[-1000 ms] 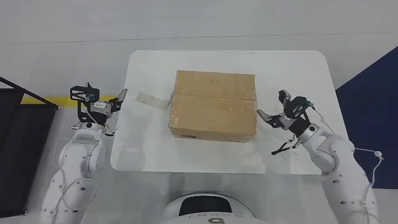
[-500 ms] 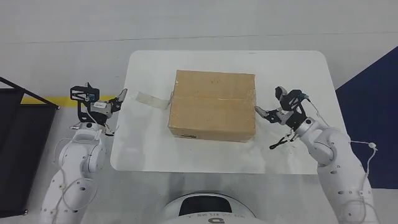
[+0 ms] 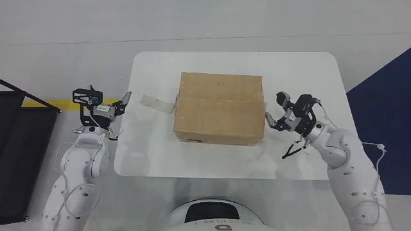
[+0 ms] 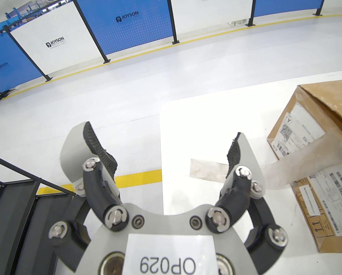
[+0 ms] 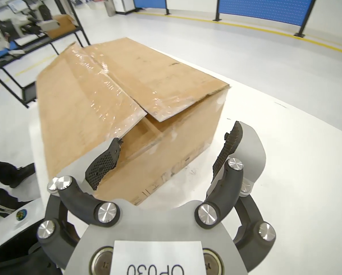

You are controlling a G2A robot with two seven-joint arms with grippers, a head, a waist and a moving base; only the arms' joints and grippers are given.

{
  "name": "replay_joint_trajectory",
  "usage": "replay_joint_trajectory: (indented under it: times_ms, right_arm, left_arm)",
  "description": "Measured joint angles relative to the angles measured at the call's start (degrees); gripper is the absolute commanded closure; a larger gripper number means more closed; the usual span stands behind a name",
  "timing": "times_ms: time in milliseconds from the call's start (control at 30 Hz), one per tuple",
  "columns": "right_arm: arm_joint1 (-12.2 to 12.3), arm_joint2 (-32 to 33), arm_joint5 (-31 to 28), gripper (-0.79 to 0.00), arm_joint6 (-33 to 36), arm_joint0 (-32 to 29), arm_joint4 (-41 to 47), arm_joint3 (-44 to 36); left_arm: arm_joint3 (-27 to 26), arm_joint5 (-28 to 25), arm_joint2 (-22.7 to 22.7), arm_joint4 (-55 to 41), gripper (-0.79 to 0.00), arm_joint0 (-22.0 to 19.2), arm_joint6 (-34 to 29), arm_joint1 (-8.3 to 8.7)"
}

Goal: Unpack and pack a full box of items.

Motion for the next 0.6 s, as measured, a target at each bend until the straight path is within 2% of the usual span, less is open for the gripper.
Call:
replay_joint_trajectory:
  times_ms: [67, 300, 600]
  right_arm:
    - [0.4, -0.3, -3.7, -0.785, 0.6, 0.7, 2.0, 1.1]
    - [3.7, -7.4, -3.9, -0.785, 3.5, 2.6, 10.7, -0.3]
    - [11.3, -13.5, -3.9, -0.785, -4.8, 0.4, 10.2, -5.8]
  left_arm:
    - [0.0, 0.0, 0.0, 0.0, -0.785, 0.0, 0.0, 0.00]
    - [0.0, 0.0, 0.0, 0.0, -0.785, 0.0, 0.0, 0.00]
    - [0.0, 0.0, 0.0, 0.0, -0.785, 0.0, 0.0, 0.00]
